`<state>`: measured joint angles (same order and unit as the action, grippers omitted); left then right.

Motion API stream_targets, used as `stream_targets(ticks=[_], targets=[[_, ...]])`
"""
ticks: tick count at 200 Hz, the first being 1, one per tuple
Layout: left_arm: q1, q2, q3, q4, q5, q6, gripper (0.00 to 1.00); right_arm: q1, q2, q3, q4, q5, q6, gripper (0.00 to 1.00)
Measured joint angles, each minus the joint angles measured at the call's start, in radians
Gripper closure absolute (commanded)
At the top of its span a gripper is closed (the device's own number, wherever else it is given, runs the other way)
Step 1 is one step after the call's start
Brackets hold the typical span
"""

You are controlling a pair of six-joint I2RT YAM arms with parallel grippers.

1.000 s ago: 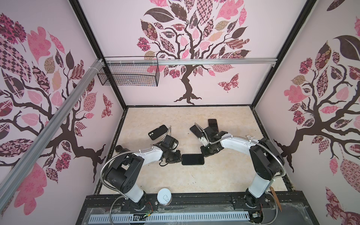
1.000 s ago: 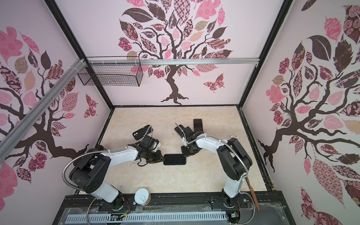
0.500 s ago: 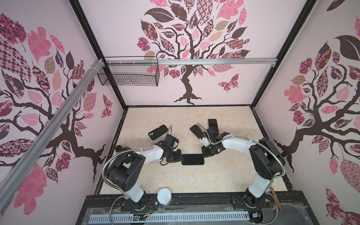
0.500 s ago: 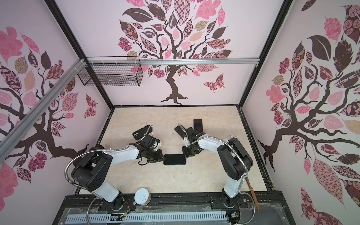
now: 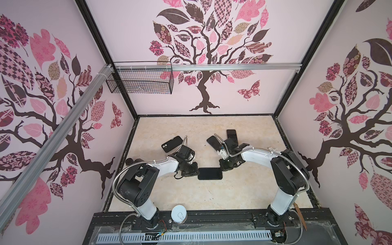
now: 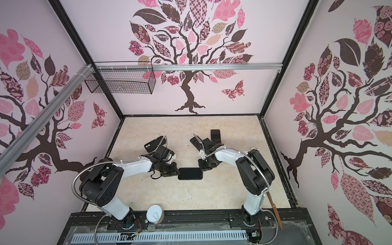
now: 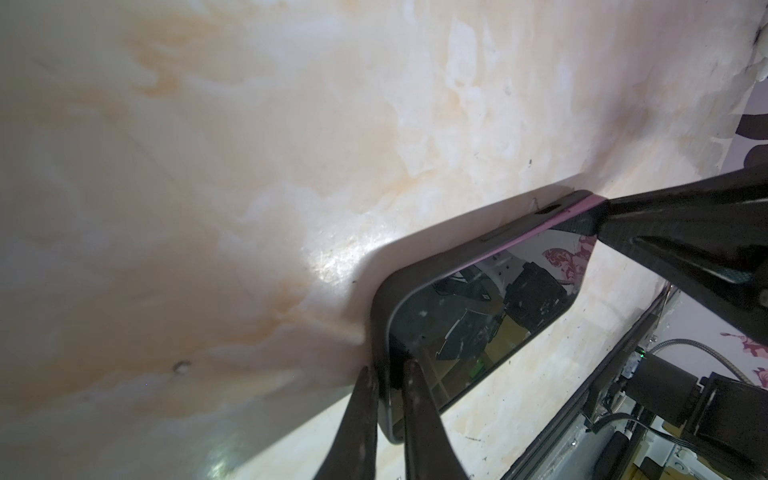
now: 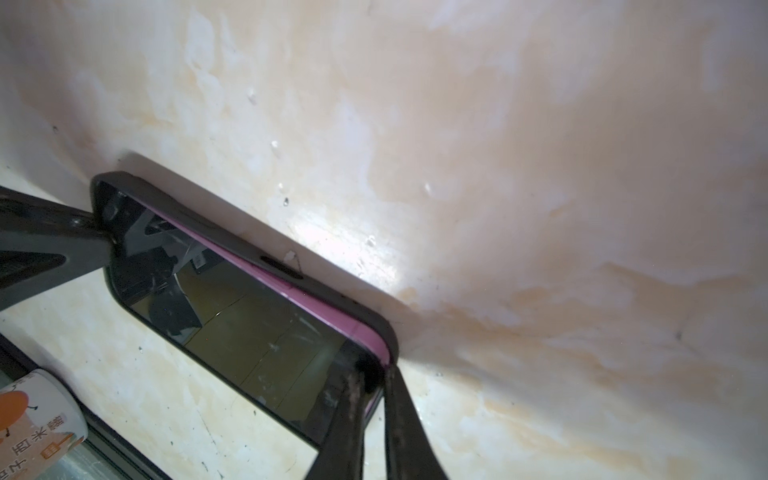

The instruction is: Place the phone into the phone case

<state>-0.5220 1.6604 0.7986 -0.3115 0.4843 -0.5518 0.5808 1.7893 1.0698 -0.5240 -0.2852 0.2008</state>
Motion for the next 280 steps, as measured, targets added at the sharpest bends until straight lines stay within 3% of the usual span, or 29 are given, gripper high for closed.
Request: stream_targets(ticks=[105,180,229,259,271,280], targets=[[0.001,-0.002,0.0,0.0,0.0,0.0,0.87,0.085,0.085,0.106,-0.13,0.171,0.007,0.87],[0.001,-0.004,0.0,0.0,-0.003,-0.001,0.87,0.1,0.095,0.117,-0.145,0.2,0.014,0.86],[-0.016,-0.042,-0.002,-0.011,-0.073,-0.006,0.87,0.132,0.082,0.119,-0.142,0.246,0.019,0.75],[-0.003,-0.143,-0.016,-0.02,-0.126,-0.017,0.83,0.137,0.068,0.127,-0.132,0.267,0.0,0.68],[0.011,-0.201,-0.027,-0.029,-0.146,-0.024,0.8,0.137,0.068,0.133,-0.132,0.27,-0.02,0.61],[0.024,-0.244,-0.037,-0.039,-0.16,-0.024,0.78,0.137,0.068,0.135,-0.132,0.27,-0.033,0.5]])
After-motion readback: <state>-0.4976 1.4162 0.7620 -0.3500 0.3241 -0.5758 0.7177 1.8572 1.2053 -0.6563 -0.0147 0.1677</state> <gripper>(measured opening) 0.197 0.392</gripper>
